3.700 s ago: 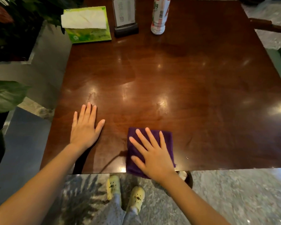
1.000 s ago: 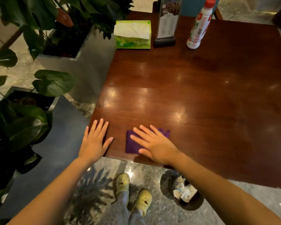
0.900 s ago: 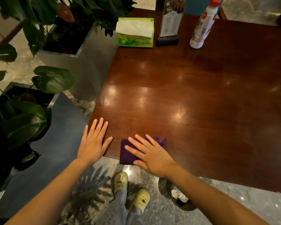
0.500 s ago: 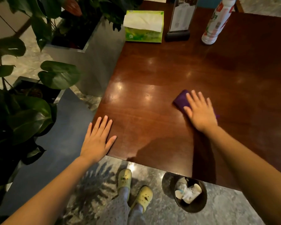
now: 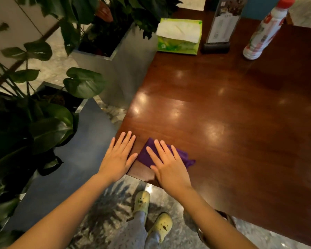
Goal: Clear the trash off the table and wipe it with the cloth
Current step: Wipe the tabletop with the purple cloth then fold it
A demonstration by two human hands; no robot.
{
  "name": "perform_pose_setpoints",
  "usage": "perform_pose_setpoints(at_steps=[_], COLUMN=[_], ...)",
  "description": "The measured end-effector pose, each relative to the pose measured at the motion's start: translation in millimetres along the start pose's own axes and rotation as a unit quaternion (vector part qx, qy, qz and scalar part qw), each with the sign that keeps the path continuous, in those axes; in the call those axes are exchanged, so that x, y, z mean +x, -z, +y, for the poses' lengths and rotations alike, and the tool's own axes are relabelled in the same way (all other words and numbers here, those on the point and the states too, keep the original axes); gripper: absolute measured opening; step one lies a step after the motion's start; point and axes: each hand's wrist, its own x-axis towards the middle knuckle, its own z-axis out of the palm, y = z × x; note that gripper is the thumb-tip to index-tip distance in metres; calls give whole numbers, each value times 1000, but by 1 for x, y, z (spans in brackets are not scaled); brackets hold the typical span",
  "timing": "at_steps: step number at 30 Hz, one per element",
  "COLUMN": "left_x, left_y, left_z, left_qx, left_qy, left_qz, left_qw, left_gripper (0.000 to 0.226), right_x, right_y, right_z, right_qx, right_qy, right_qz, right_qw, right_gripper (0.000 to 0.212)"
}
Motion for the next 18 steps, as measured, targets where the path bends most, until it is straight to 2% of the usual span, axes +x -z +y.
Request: perform_pose_setpoints(at_steps=[3,7,18], left_x=[-11,-21,-19], left_y=[-1,-2,-5], left_z=[-9,-12,-8], left_qx=[6,25,30], left_qy=[28,28,30], left_qz=[9,-5,-3], left_qw=[1000,999,999], left_gripper=[70,68,67], right_x=[18,80,281], right_y=[3,7,45], right_z=[15,48,113], right_qx=[-28,-44,13], right_qy=[58,65,-58], right_qz=[-5,-14,32], right_qw=[998,997,998], right_gripper=[55,54,52])
